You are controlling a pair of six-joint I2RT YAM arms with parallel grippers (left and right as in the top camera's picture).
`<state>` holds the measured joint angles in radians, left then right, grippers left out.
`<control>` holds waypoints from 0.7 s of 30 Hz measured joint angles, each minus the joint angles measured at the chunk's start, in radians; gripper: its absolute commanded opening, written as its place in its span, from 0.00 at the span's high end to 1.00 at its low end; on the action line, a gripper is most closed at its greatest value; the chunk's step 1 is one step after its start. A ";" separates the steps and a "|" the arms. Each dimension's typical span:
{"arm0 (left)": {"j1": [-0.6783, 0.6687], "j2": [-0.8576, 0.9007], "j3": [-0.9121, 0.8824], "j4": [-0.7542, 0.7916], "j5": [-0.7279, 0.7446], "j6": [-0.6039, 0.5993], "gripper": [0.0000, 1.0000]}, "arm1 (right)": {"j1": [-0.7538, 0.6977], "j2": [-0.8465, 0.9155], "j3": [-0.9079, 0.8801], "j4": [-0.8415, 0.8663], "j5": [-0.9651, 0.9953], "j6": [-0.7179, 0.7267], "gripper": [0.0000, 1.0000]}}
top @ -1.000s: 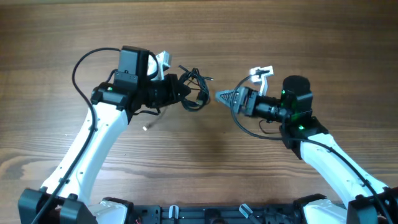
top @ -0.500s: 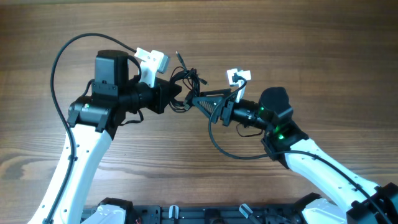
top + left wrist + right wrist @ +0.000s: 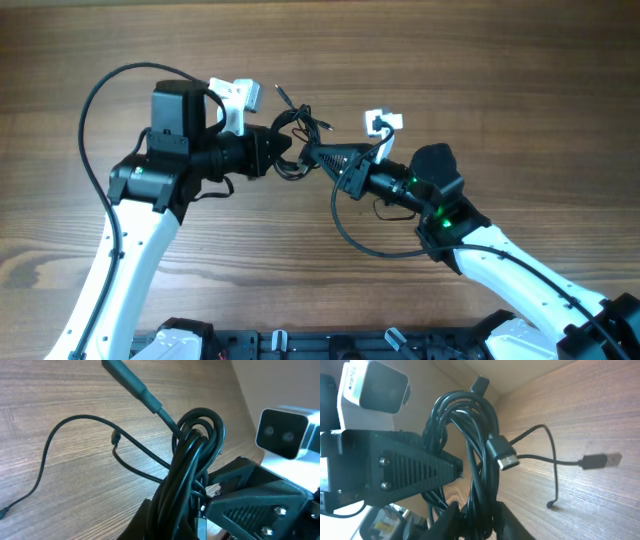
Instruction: Untangle cables
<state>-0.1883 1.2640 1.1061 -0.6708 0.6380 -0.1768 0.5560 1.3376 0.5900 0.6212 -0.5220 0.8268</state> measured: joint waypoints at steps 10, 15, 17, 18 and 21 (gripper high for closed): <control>0.046 -0.027 -0.005 -0.041 -0.021 -0.082 0.96 | 0.008 -0.018 0.019 -0.511 0.381 0.383 0.96; 0.063 -0.085 -0.005 -0.032 -0.027 -0.092 0.96 | -0.010 -0.012 0.002 -0.481 0.474 0.410 0.31; 0.063 -0.085 -0.005 -0.032 -0.026 -0.092 0.96 | -0.018 -0.013 -0.006 -0.319 0.398 0.234 0.20; 0.063 -0.085 -0.005 -0.033 -0.027 -0.092 0.96 | -0.019 -0.015 -0.005 -0.225 0.329 0.129 0.20; 0.063 -0.085 -0.005 -0.033 -0.027 -0.092 0.96 | -0.017 -0.021 -0.003 -0.092 0.135 -0.031 0.19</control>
<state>-0.1249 1.1790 1.1015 -0.7040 0.6113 -0.2687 0.5388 1.3170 0.5869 0.5293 -0.3870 0.7963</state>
